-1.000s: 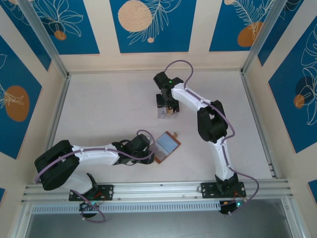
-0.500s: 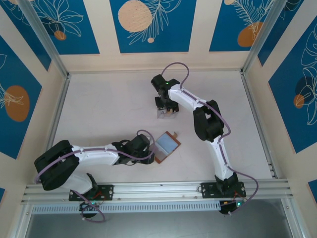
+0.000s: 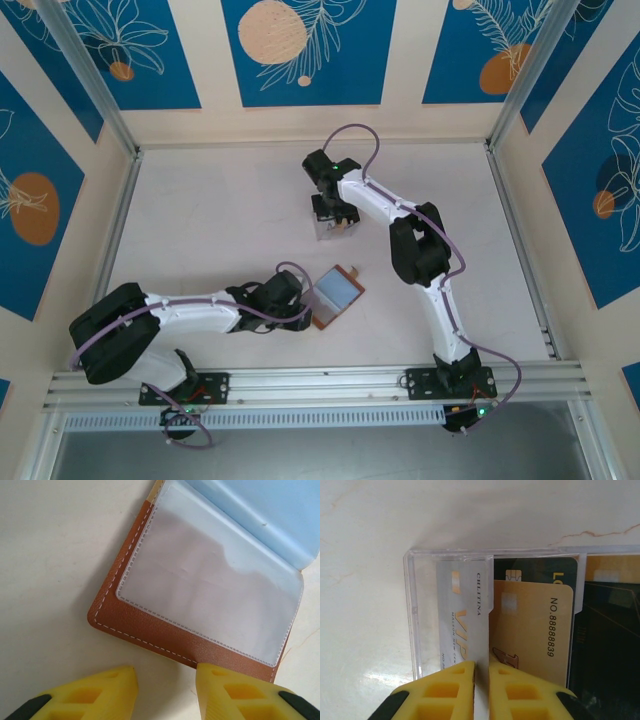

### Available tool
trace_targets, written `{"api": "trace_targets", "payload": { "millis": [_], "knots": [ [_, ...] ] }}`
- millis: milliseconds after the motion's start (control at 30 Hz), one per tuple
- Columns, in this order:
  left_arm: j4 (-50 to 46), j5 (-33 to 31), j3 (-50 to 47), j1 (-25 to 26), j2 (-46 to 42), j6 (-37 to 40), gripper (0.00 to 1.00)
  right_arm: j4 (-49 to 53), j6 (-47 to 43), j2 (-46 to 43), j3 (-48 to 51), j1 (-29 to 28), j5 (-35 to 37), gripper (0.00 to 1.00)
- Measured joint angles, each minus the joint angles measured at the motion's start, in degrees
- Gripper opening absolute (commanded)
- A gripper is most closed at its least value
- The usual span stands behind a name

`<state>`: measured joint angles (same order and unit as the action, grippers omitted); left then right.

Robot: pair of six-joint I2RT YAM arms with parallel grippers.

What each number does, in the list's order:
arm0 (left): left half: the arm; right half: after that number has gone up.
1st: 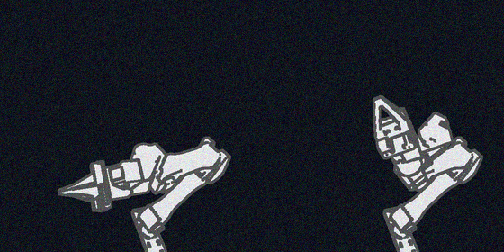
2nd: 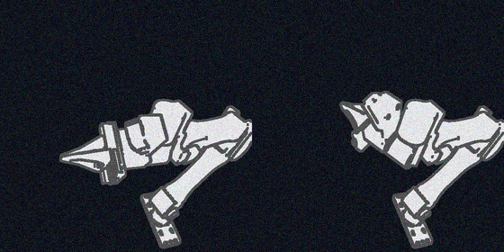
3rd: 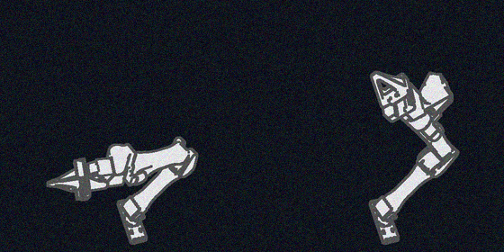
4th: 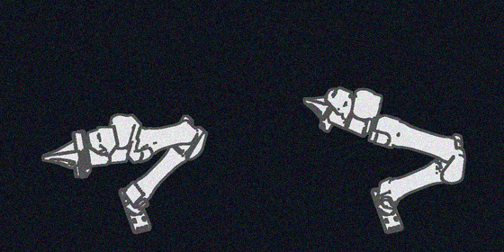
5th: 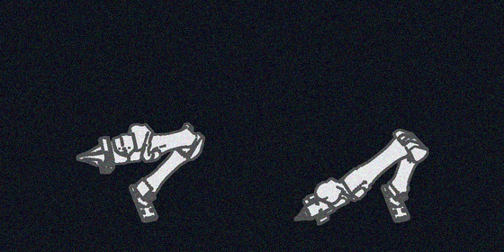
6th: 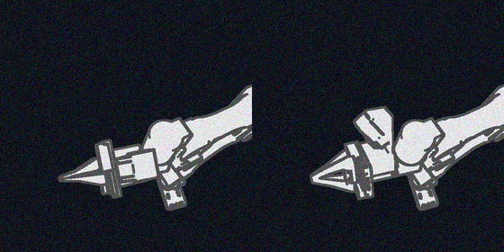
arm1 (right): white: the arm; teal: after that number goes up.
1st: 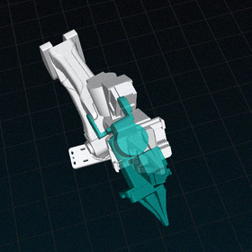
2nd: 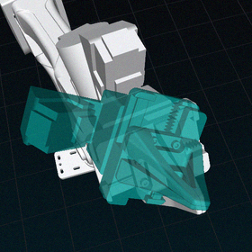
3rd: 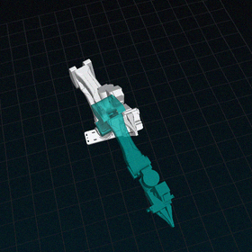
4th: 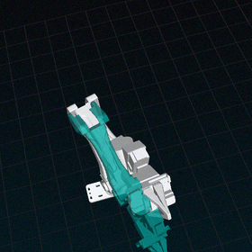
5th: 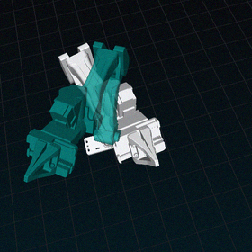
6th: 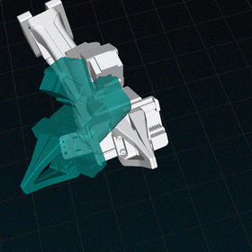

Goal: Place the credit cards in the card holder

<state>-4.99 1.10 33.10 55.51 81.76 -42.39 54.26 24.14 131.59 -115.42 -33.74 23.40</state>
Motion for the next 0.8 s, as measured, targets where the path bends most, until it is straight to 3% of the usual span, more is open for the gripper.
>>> {"api": "trace_targets", "payload": {
  "millis": [500,800],
  "knots": [
    [0.1,0.0,-0.2,-0.2,-0.2,0.4,0.39,0.7,-1.5,0.0,-1.5,-0.5,0.7,0.00],
    [0.0,-0.1,-0.2,-0.3,-0.2,1.0,0.38,0.9,-1.9,-0.4,-1.5,-0.5,0.3,0.00]
  ]
}}
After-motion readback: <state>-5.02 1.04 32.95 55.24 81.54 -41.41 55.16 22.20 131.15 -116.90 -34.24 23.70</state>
